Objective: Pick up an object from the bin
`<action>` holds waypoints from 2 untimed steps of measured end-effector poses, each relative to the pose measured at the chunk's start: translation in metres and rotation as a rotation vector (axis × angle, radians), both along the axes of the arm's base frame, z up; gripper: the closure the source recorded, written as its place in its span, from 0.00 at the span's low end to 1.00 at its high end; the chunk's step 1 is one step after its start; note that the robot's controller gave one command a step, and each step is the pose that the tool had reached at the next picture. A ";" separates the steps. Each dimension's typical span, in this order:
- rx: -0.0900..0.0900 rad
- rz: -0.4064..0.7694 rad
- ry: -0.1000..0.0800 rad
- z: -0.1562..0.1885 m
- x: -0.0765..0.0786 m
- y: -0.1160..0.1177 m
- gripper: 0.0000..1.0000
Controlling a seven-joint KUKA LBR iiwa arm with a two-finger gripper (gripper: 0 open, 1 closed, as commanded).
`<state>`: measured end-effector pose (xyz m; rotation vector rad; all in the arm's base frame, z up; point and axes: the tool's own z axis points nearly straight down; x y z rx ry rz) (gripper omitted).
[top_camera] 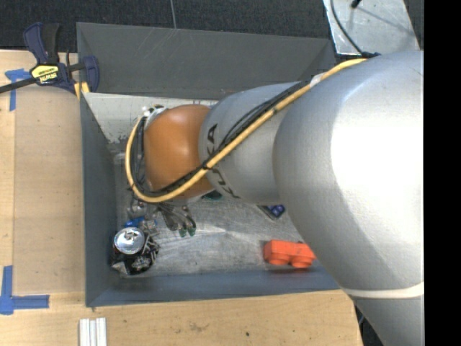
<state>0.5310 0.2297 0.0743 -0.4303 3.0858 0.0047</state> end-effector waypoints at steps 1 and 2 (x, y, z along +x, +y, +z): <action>0.000 -0.001 0.000 0.000 0.000 0.000 1.00; 0.000 -0.001 0.000 0.000 0.000 0.000 1.00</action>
Offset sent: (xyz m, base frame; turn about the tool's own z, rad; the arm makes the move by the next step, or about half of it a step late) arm 0.0000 0.0000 0.0000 0.0000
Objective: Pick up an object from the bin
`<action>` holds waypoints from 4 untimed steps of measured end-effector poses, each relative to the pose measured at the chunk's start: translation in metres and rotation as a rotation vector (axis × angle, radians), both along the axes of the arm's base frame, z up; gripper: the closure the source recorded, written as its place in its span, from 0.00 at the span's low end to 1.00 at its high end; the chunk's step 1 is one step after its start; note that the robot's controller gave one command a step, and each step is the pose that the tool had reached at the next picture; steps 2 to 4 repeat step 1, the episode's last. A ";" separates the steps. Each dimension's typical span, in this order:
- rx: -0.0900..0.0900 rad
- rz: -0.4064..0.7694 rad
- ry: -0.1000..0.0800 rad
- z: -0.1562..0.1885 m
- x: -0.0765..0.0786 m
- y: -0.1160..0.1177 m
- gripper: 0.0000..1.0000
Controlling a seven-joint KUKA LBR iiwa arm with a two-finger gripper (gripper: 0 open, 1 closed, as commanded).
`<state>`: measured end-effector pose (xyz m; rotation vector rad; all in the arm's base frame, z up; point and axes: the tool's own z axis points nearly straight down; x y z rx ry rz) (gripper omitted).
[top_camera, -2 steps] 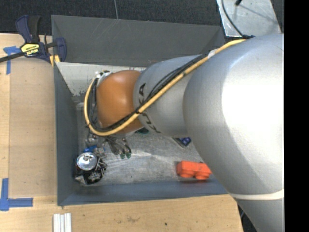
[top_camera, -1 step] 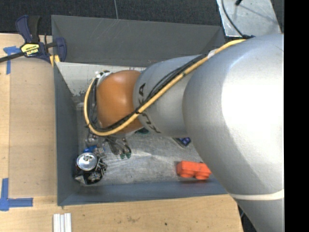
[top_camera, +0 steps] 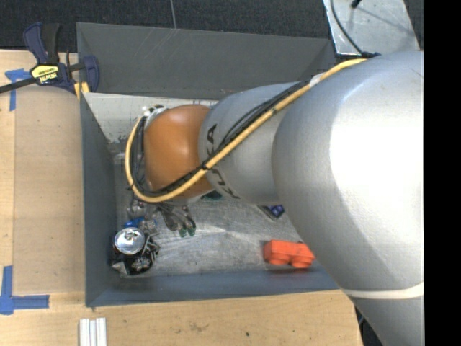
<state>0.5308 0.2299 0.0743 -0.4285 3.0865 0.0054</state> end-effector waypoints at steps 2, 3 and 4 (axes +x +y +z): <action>0.000 0.000 0.000 0.000 0.000 0.000 1.00; 0.000 0.000 0.000 0.000 0.000 0.000 1.00; 0.000 0.000 0.000 0.000 0.000 0.000 1.00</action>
Offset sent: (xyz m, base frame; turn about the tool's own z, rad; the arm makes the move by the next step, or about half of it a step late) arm 0.0000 0.0000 0.0000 0.0000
